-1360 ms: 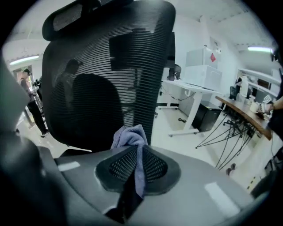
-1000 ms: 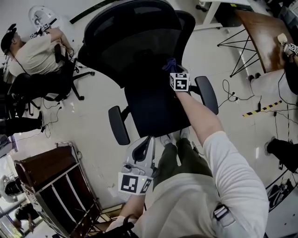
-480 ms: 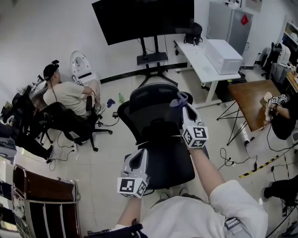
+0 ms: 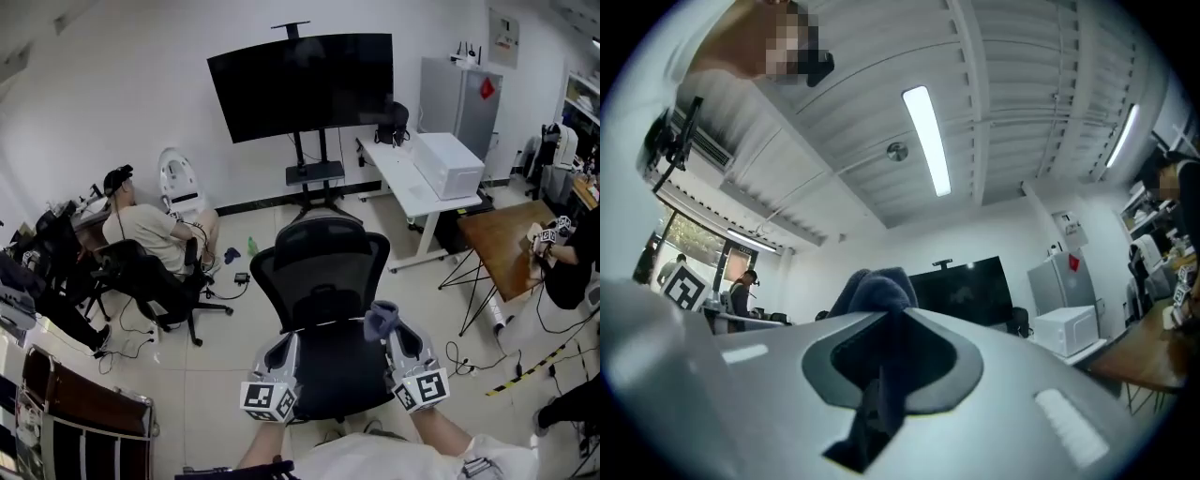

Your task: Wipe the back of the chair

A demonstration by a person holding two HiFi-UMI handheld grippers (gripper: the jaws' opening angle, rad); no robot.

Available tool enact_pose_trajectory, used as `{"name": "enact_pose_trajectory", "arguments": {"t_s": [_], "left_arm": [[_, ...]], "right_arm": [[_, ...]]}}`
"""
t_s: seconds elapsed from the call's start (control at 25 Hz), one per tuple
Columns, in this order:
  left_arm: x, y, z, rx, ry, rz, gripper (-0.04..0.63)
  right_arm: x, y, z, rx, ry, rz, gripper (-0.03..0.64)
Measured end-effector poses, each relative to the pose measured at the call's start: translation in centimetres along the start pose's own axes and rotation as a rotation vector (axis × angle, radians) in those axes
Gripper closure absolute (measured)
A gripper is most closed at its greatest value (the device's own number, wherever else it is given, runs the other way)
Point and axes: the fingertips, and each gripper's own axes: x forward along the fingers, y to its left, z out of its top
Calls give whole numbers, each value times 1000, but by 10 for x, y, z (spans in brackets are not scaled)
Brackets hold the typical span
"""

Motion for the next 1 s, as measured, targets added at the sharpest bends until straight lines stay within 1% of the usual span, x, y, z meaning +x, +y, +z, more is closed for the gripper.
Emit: {"name": "enact_pose_trajectory", "arguments": {"t_s": [0.12,0.28,0.44,0.6,0.64,0.72,0.8,0.88,1.0], "left_arm": [[-12,-3,2,26,8,-25,488],[-29,2,5,30,4,-35,488],[-53,-18,25,57,-13,-21,488],[-90,-54,31,78,2,-2,488],[-98,-64,34,74,3,-5,488],[-114,-88,39,37,4,-7,488],[-134,-124,45,9,4,-10,488],[-158,-166,49,10,-1,-16,488],[-197,-218,44,23,23,-21,488]], "right_arm": [[-13,12,7,18,11,-11,580],[-22,23,25,38,-10,-14,580],[-47,29,45,56,-10,-8,580],[-92,36,71,47,-17,-1,578],[-106,37,79,50,-18,-3,578],[-136,37,95,59,-18,-12,580],[-175,35,112,65,-5,-20,580],[-221,35,126,62,5,-21,580],[-280,37,135,78,24,-32,580]]}}
